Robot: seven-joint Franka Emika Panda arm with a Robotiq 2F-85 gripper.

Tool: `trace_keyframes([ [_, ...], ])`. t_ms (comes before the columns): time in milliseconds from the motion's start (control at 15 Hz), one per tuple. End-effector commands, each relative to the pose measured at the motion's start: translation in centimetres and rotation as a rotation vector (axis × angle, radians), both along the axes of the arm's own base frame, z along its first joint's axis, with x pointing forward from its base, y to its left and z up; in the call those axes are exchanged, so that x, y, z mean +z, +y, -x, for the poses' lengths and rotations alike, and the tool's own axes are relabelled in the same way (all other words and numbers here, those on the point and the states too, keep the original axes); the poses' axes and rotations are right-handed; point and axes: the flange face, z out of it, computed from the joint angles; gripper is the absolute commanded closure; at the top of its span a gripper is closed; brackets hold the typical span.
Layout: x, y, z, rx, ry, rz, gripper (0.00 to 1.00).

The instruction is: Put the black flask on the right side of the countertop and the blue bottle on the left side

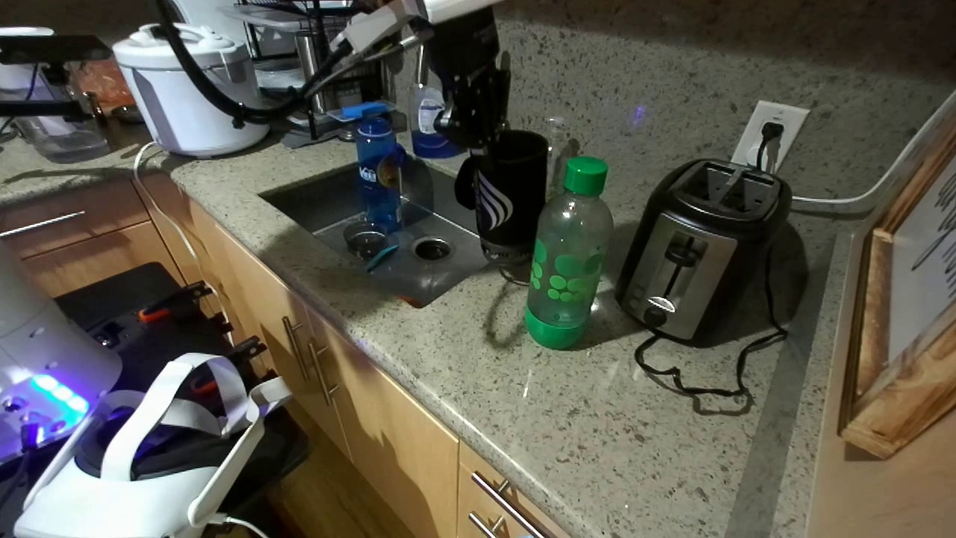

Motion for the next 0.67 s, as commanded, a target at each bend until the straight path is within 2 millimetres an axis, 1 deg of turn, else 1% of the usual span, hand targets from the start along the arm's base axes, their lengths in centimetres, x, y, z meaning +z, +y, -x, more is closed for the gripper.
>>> trace_keyframes([
  [0,0.9,-1.6,-2.0,-0.110,-0.016,-0.043,0.95],
  [200,0.8,-2.3,-3.0,-0.180,0.002,-0.078,0.95],
  [600,-0.1,-2.9,-5.0,-0.261,0.047,-0.108,0.95],
])
